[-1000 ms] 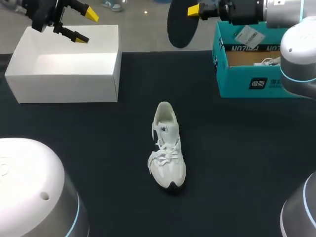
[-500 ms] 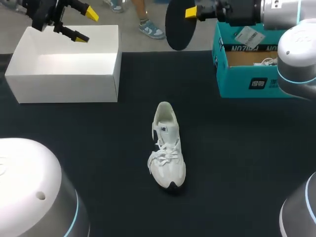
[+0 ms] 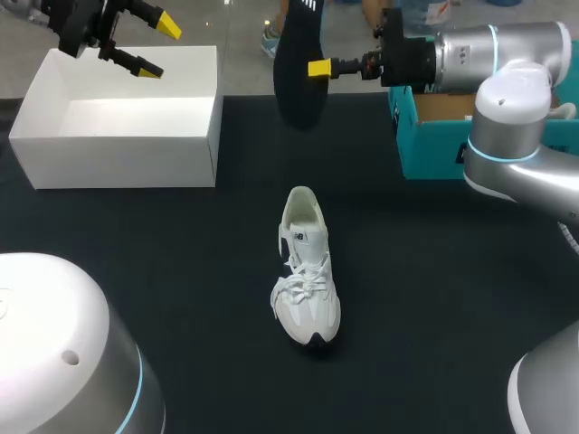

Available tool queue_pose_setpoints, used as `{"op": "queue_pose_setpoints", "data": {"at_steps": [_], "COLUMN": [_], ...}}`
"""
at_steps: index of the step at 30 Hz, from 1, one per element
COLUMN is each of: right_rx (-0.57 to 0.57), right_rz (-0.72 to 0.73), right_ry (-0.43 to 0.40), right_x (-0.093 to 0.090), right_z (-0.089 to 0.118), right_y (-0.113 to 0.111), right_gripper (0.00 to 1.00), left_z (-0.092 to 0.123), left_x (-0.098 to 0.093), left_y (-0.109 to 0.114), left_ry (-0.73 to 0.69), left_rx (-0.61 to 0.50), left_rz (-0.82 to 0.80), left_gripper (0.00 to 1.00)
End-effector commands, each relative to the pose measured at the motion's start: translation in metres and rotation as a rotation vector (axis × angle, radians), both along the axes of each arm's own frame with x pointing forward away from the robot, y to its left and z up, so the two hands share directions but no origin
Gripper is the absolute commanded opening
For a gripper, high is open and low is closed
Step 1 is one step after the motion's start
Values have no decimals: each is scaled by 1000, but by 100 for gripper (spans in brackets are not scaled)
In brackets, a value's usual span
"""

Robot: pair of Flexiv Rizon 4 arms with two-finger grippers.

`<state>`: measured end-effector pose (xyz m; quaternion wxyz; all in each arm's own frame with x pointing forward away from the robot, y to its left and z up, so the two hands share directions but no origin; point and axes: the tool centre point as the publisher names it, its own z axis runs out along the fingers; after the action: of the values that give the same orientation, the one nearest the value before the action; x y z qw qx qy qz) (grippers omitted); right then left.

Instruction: Take the shoe out of the shoebox, open the shoe tongue, remove and reinsert the insole, then place the shoe into the shoebox

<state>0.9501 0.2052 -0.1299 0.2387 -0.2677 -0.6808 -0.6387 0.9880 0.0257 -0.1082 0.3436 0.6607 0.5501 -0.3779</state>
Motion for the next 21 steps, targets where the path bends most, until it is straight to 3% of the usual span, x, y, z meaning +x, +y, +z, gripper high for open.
{"op": "queue_pose_setpoints", "data": {"at_steps": [1, 16, 21], "right_rx": [-62, -65, -189], "right_rz": [-14, -31, 3], "right_ry": [29, 41, 26], "right_x": [-7, -11, -12], "right_z": [-10, -13, -42], "right_y": [6, 5, 13], "right_gripper": [0, 0, 0], "left_z": [0, 0, 0], "left_x": [-1, -1, -1], "left_y": [0, 0, 0], "left_ry": [-1, -1, -1], "left_rx": [3, 3, 3], "left_rz": [0, 0, 0], "left_gripper": [100, 100, 100]}}
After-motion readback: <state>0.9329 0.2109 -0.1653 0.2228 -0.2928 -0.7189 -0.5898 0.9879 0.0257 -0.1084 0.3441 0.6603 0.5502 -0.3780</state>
